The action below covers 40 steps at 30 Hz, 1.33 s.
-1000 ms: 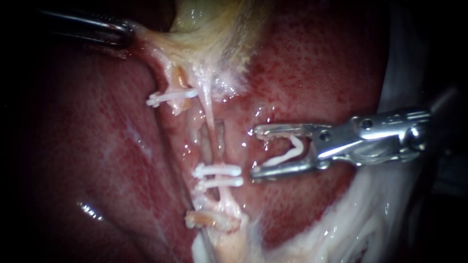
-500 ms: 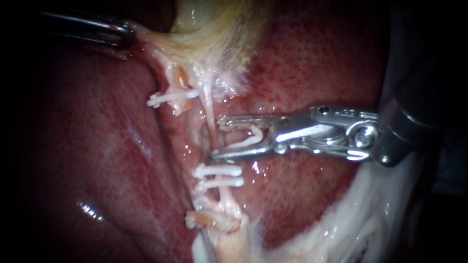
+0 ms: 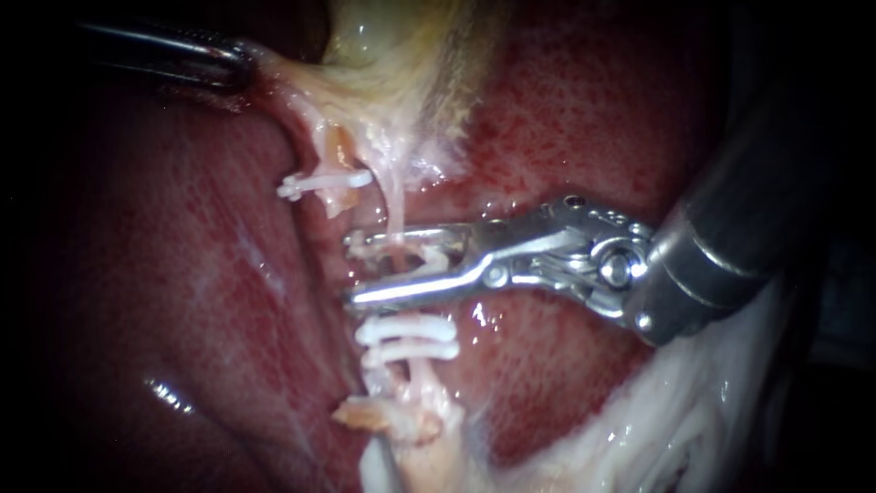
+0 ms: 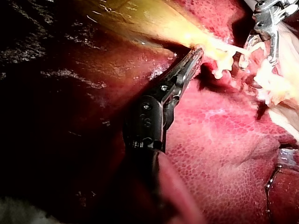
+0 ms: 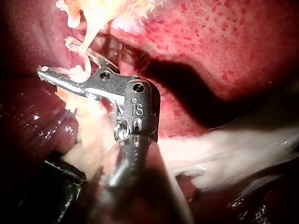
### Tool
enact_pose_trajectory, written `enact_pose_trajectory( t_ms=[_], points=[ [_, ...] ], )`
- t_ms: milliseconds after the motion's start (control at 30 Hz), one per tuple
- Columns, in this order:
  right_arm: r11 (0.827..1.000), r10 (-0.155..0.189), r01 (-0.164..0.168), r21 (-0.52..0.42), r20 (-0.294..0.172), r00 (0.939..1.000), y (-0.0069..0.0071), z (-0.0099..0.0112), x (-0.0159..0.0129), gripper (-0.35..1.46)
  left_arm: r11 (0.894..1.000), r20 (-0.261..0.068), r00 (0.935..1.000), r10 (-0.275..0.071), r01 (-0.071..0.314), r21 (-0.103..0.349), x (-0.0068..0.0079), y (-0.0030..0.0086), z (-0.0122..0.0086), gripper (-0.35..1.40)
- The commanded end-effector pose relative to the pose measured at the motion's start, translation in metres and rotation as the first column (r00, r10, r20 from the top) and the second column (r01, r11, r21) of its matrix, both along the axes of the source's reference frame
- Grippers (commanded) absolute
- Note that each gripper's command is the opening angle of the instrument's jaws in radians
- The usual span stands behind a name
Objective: Clipping third clip right tube
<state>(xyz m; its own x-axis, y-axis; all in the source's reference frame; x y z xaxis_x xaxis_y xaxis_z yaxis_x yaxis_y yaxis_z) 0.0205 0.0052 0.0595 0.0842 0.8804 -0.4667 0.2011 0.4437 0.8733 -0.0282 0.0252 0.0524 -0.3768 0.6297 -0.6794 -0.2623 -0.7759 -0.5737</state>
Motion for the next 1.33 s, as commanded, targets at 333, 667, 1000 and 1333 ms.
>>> enact_pose_trajectory(
  t_ms=[333,667,1000,1333],
  points=[
    [1.000,-0.014,0.014,0.015,-0.011,0.9998,0.0003,0.0001,-0.0005,0.35,1.000,0.000,1.0000,0.000,0.000,0.000,0.0000,0.0000,0.0000,-0.35],
    [0.999,-0.031,0.032,0.035,-0.020,0.9993,0.0007,-0.0001,-0.0013,-0.22,1.000,0.000,1.0000,0.000,0.000,0.000,-0.0001,0.0000,0.0000,-0.35],
    [0.996,-0.053,0.052,0.076,0.015,0.9985,0.0008,-0.0004,-0.0017,-0.35,1.000,0.000,1.0000,0.000,0.000,0.000,-0.0001,0.0000,0.0000,-0.35],
    [0.995,-0.054,0.053,0.082,0.016,0.9984,0.0008,-0.0003,-0.0017,-0.35,1.000,-0.001,1.0000,-0.001,0.001,0.000,-0.0001,0.0002,0.0002,-0.35]
  ],
)
